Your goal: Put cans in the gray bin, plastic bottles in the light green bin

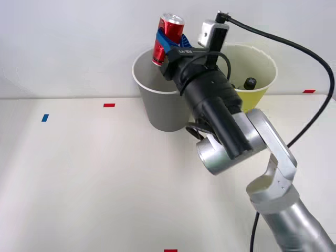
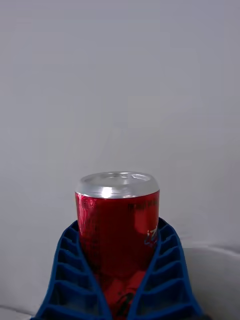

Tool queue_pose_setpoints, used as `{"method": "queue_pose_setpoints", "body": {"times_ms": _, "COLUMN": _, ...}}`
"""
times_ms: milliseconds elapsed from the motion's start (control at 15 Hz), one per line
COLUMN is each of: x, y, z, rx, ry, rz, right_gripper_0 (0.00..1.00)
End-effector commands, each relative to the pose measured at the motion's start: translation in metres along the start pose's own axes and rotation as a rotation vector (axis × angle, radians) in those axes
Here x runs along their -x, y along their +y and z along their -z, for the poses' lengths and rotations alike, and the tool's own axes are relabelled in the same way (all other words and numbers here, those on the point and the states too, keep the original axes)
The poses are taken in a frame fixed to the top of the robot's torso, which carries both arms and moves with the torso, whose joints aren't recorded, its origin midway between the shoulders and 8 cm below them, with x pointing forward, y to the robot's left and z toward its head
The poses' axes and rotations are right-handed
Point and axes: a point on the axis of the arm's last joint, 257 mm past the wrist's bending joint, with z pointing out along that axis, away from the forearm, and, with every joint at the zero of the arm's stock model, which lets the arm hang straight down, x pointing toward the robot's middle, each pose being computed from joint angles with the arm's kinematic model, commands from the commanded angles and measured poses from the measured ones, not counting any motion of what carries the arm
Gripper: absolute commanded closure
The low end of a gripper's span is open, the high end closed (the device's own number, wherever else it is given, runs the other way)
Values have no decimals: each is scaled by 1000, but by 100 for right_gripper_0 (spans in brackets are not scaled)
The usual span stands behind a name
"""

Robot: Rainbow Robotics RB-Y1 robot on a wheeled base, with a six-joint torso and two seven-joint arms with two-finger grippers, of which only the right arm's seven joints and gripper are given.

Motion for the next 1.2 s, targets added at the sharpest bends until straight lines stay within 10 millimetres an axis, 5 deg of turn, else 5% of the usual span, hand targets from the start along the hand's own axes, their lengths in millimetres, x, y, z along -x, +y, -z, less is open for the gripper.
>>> {"method": "queue_pose_setpoints", "body": {"times_ms": 67, "x": -10, "y": 0, "z": -32, "rx": -18, "ry": 16, "rz": 84, "right_gripper_0": 100}}
{"method": "queue_pose_setpoints", "body": {"times_ms": 267, "x": -20, "y": -14, "z": -52, "rx": -50, "ry": 42, "rz": 163, "right_gripper_0": 100}}
{"method": "queue_pose_setpoints", "body": {"times_ms": 667, "x": -19, "y": -26, "z": -53, "rx": -65, "ry": 41, "rz": 242, "right_gripper_0": 100}}
{"method": "queue_pose_setpoints", "body": {"times_ms": 733, "x": -17, "y": -26, "z": -53, "rx": -66, "ry": 36, "rz": 260, "right_gripper_0": 93}}
{"method": "queue_pose_setpoints", "body": {"times_ms": 800, "x": -19, "y": -26, "z": -53, "rx": -67, "ry": 39, "rz": 252, "right_gripper_0": 55}}
{"method": "queue_pose_setpoints", "body": {"times_ms": 933, "x": -18, "y": -24, "z": -53, "rx": -66, "ry": 36, "rz": 241, "right_gripper_0": 10}}
{"method": "queue_pose_setpoints", "body": {"times_ms": 1000, "x": -16, "y": -23, "z": -54, "rx": -67, "ry": 32, "rz": 233, "right_gripper_0": 0}}
{"method": "queue_pose_setpoints", "body": {"times_ms": 1200, "x": -16, "y": -20, "z": -54, "rx": -60, "ry": 29, "rz": 229, "right_gripper_0": 0}}
